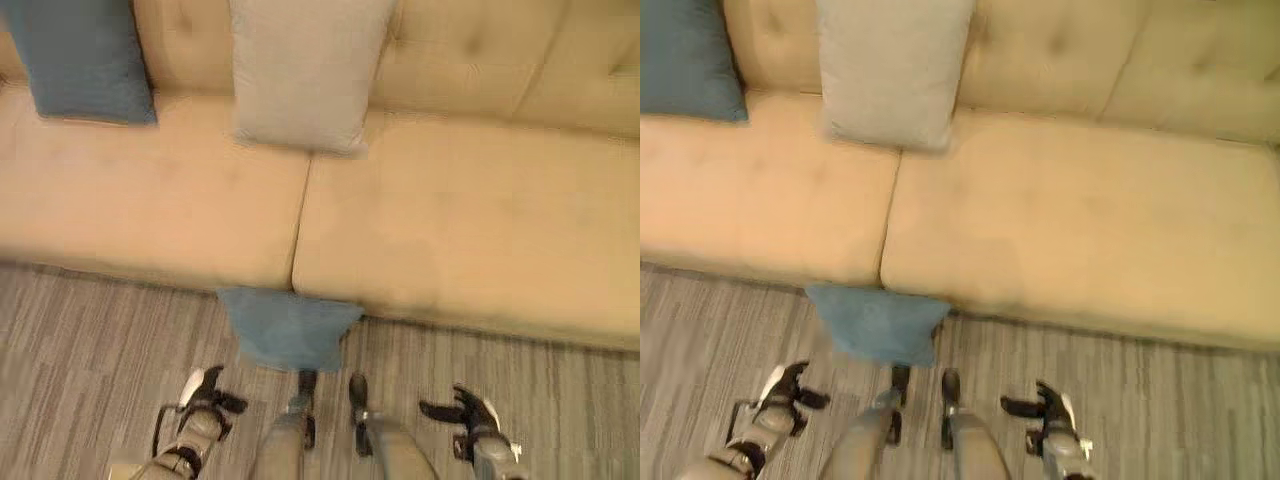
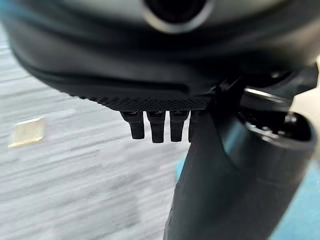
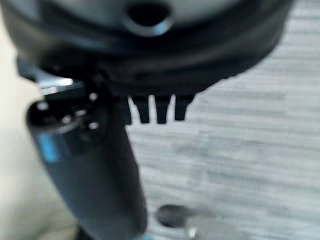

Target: Pick up all the scattered cushions and arrange them neatly on the sofa.

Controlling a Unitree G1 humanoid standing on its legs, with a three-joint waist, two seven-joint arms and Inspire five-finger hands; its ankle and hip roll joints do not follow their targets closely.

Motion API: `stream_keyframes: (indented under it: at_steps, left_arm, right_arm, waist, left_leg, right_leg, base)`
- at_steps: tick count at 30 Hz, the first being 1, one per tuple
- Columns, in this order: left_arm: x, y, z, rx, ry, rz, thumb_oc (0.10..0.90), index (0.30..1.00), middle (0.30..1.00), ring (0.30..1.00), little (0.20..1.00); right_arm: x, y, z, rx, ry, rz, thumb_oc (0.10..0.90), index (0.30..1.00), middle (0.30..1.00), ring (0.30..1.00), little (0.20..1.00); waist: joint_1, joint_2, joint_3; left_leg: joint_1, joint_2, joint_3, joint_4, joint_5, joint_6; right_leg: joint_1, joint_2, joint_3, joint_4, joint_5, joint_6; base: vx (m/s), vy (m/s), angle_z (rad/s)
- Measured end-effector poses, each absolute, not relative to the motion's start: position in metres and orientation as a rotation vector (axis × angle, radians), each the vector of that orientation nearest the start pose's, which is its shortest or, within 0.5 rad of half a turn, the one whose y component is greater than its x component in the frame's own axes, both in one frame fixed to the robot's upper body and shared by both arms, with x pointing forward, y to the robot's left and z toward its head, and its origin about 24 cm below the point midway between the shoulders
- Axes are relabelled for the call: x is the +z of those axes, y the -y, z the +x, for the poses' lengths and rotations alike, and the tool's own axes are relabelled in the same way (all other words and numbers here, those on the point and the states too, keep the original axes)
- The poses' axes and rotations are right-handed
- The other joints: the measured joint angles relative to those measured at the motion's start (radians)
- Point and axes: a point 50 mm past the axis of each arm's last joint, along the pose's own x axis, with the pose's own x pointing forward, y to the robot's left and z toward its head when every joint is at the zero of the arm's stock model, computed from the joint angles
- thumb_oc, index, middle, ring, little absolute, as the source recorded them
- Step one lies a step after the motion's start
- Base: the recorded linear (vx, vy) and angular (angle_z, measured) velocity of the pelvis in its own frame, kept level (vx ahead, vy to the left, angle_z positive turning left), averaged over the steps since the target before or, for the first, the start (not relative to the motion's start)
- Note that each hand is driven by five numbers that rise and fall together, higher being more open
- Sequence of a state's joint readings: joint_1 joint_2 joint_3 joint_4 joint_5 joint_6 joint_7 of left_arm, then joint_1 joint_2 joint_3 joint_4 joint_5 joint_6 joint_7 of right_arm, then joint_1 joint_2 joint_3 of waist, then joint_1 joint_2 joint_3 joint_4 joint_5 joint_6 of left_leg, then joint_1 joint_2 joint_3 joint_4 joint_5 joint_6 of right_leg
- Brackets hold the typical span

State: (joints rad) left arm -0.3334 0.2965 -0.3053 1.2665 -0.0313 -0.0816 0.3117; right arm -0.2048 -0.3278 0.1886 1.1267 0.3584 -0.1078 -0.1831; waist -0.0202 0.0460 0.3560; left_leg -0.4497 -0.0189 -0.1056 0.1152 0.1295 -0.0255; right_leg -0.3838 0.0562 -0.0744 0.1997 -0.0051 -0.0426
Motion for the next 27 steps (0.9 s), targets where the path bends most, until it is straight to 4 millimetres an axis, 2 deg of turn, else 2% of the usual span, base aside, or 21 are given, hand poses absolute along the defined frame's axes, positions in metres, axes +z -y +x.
stream_keyframes:
  at_steps: [4,6,7,8,9,10,11,13,14,15,16,17,18,19,20,21,22,23,24,25,27]
  left_arm:
    - [-0.107,-0.243,0.216,0.197,-0.8,0.601,0.8,0.9,0.9,0.9,0.9]
    - [-0.108,-0.242,0.215,0.197,-0.802,0.599,0.8,0.9,0.9,0.9,0.9]
    - [-0.107,-0.241,0.215,0.196,-0.79,0.594,0.8,0.9,0.9,0.9,0.9]
    - [-0.105,-0.239,0.219,0.193,-0.771,0.588,0.8,0.9,0.9,0.9,0.9]
    - [-0.1,-0.236,0.227,0.189,-0.737,0.577,0.8,0.9,0.9,0.9,0.9]
    - [-0.1,-0.235,0.227,0.184,-0.735,0.573,0.8,0.9,0.9,0.9,0.9]
    - [-0.104,-0.235,0.222,0.185,-0.757,0.571,0.8,0.9,0.9,0.9,0.9]
    - [-0.109,-0.24,0.214,0.2,-0.801,0.576,0.8,0.9,0.9,0.9,0.9]
    - [-0.111,-0.242,0.211,0.205,-0.827,0.581,0.8,0.9,0.9,0.9,0.9]
    - [-0.111,-0.243,0.21,0.204,-0.833,0.583,0.8,0.9,0.9,0.9,0.9]
    - [-0.111,-0.242,0.21,0.198,-0.834,0.589,0.8,0.9,0.9,0.9,0.9]
    - [-0.113,-0.243,0.207,0.198,-0.845,0.588,0.8,0.9,0.9,0.9,0.9]
    - [-0.112,-0.24,0.21,0.183,-0.839,0.587,0.8,0.9,0.9,0.9,0.9]
    - [-0.115,-0.236,0.208,0.165,-0.847,0.575,0.8,0.9,0.9,0.9,0.9]
    - [-0.115,-0.232,0.21,0.158,-0.84,0.57,0.8,0.9,0.9,0.9,0.9]
    - [-0.11,-0.227,0.219,0.127,-0.809,0.595,0.8,0.9,0.9,0.9,0.9]
    - [-0.101,-0.23,0.232,0.138,-0.765,0.599,0.8,0.9,0.9,0.9,0.9]
    - [-0.097,-0.231,0.238,0.145,-0.744,0.598,0.8,0.9,0.9,0.9,0.9]
    - [-0.084,-0.231,0.253,0.144,-0.684,0.613,0.8,0.9,0.9,0.9,0.9]
    - [-0.073,-0.236,0.264,0.137,-0.622,0.64,0.8,0.9,0.9,0.9,0.9]
    - [-0.059,-0.238,0.279,0.147,-0.563,0.645,0.8,0.9,0.9,0.9,0.9]
  right_arm:
    - [-0.106,0.259,0.2,-0.346,-0.766,-0.176,0.8,0.9,0.9,0.9,0.9]
    - [-0.104,0.259,0.203,-0.344,-0.748,-0.18,0.8,0.9,0.9,0.9,0.9]
    - [-0.104,0.259,0.203,-0.345,-0.745,-0.184,0.8,0.9,0.9,0.9,0.9]
    - [-0.104,0.26,0.202,-0.346,-0.741,-0.187,0.8,0.9,0.9,0.9,0.9]
    - [-0.102,0.261,0.203,-0.342,-0.735,-0.202,0.8,0.9,0.9,0.9,0.9]
    - [-0.102,0.262,0.203,-0.341,-0.737,-0.208,0.8,0.9,0.9,0.9,0.9]
    - [-0.102,0.263,0.203,-0.341,-0.747,-0.213,0.8,0.9,0.9,0.9,0.9]
    - [-0.101,0.264,0.206,-0.338,-0.752,-0.228,0.8,0.9,0.9,0.9,0.9]
    - [-0.102,0.267,0.204,-0.345,-0.768,-0.234,0.8,0.9,0.9,0.9,0.9]
    - [-0.102,0.27,0.202,-0.351,-0.774,-0.244,0.8,0.9,0.9,0.9,0.9]
    - [-0.101,0.276,0.202,-0.359,-0.782,-0.261,0.8,0.9,0.9,0.9,0.9]
    - [-0.1,0.28,0.199,-0.37,-0.787,-0.267,0.8,0.9,0.9,0.9,0.9]
    - [-0.095,0.29,0.202,-0.394,-0.773,-0.272,0.8,0.9,0.9,0.9,0.9]
    - [-0.092,0.299,0.199,-0.42,-0.768,-0.283,0.8,0.9,0.9,0.9,0.9]
    - [-0.088,0.304,0.2,-0.43,-0.756,-0.293,0.8,0.9,0.9,0.9,0.9]
    - [-0.078,0.313,0.206,-0.453,-0.705,-0.288,0.8,0.9,0.9,0.9,0.9]
    - [-0.067,0.316,0.219,-0.472,-0.649,-0.265,0.8,0.9,0.9,0.9,0.9]
    - [-0.067,0.314,0.221,-0.465,-0.648,-0.256,0.8,0.9,0.9,0.9,0.9]
    - [-0.071,0.307,0.221,-0.48,-0.651,-0.183,0.8,0.9,0.9,0.9,0.9]
    - [-0.075,0.298,0.223,-0.475,-0.649,-0.134,0.8,0.9,0.9,0.9,0.9]
    - [-0.081,0.285,0.223,-0.439,-0.666,-0.104,0.8,0.9,0.9,0.9,0.9]
  waist:
    - [-0.016,-0.01,0.01]
    - [0.002,-0.007,0.012]
    - [0.006,0.001,0.016]
    - [0.0,-0.009,0.02]
    - [-0.016,-0.03,0.034]
    - [-0.018,-0.035,0.036]
    - [-0.021,-0.034,0.036]
    - [-0.038,-0.029,0.037]
    - [-0.055,-0.022,0.042]
    - [-0.053,-0.023,0.043]
    - [-0.052,-0.022,0.043]
    - [-0.048,-0.021,0.044]
    - [-0.055,-0.01,0.046]
    - [-0.073,0.017,0.034]
    - [-0.076,0.026,0.028]
    - [-0.08,0.036,0.022]
    - [-0.076,0.022,0.035]
    - [-0.079,0.012,0.04]
    - [-0.08,-0.012,0.044]
    - [-0.075,-0.022,0.046]
    - [-0.076,-0.029,0.051]
  left_leg:
    - [0.018,-0.015,-0.045,0.013,0.007,-0.016]
    - [0.027,-0.013,-0.046,0.019,0.009,-0.027]
    - [0.027,-0.016,-0.051,0.023,0.031,-0.069]
    - [0.02,-0.031,-0.042,0.012,0.075,-0.141]
    - [-0.022,-0.051,0.033,0.11,0.04,-0.14]
    - [-0.044,-0.036,0.076,0.215,-0.037,-0.065]
    - [-0.043,0.007,0.109,0.335,-0.116,-0.044]
    - [0.005,0.076,0.068,0.367,-0.171,-0.071]
    - [0.062,0.131,0.046,0.305,-0.175,-0.091]
    - [0.105,0.168,0.039,0.243,-0.174,-0.096]
    - [0.141,0.21,0.032,0.182,-0.157,-0.125]
    - [0.163,0.224,0.042,0.142,-0.152,-0.132]
    - [0.195,0.273,0.054,0.076,-0.157,-0.155]
    - [0.2,0.3,0.098,0.042,-0.16,-0.132]
    - [0.19,0.292,0.102,0.05,-0.156,-0.137]
    - [0.144,0.247,0.11,0.075,-0.157,-0.134]
    - [0.113,0.207,0.132,0.079,-0.142,-0.119]
    - [0.105,0.191,0.137,0.074,-0.136,-0.106]
    - [0.07,0.152,0.144,0.092,-0.13,-0.095]
    - [0.029,0.128,0.151,0.109,-0.135,-0.079]
    - [0.0,0.102,0.152,0.124,-0.132,-0.063]
  right_leg:
    - [0.013,0.01,0.048,0.048,-0.048,-0.001]
    - [0.014,0.017,0.051,0.077,-0.062,-0.007]
    - [0.02,0.005,0.044,0.087,-0.064,-0.019]
    - [0.016,-0.028,0.02,0.09,-0.063,-0.033]
    - [0.015,-0.079,-0.002,0.081,-0.055,-0.043]
    - [0.021,-0.1,-0.007,0.064,-0.041,-0.044]
    - [0.035,-0.104,-0.007,0.046,-0.041,-0.052]
    - [0.044,-0.118,-0.025,0.031,-0.026,-0.039]
    - [0.068,-0.116,-0.039,0.016,-0.025,-0.039]
    - [0.076,-0.12,-0.04,0.017,-0.029,-0.039]
    - [0.086,-0.121,-0.044,0.016,-0.027,-0.027]
    - [0.088,-0.121,-0.045,0.022,-0.029,-0.03]
    - [0.095,-0.129,-0.058,0.029,-0.023,0.031]
    - [0.08,-0.126,-0.058,0.05,-0.042,0.021]
    - [0.056,-0.135,-0.055,0.071,-0.043,0.028]
    - [-0.001,-0.162,-0.043,0.097,-0.04,0.057]
    - [-0.058,-0.186,-0.002,0.117,-0.019,0.1]
    - [-0.062,-0.197,0.012,0.102,-0.006,0.112]
    - [-0.081,-0.235,0.028,0.07,0.029,0.135]
    - [-0.096,-0.251,0.048,0.026,0.051,0.137]
    - [-0.086,-0.272,0.055,-0.032,0.096,0.157]
  base:
    - [-0.06,-0.112,0.33]
    - [-0.11,-0.05,0.18]
    - [-0.13,-0.02,0.4]
    - [-0.15,0.024,0.79]
    - [-0.05,0.024,0.8]
    - [-0.06,0.131,0.66]
    - [0.03,0.191,0.29]
    - [0.08,0.32,0.33]
    - [0.06,0.251,0.5]
    - [0.03,0.294,0.5]
    - [0.06,0.453,0.19]
    - [0.06,0.452,0.15]
    - [-0.03,0.619,0.16]
    - [-0.09,0.434,0.13]
    - [-0.09,0.435,0.09]
    - [-0.07,0.271,-0.19]
    - [-0.07,0.205,-0.15]
    - [-0.07,0.204,-0.03]
    - [-0.02,0.046,0.11]
    - [0.0,0.0,0.14]
    - [-0.07,0.058,0.11]
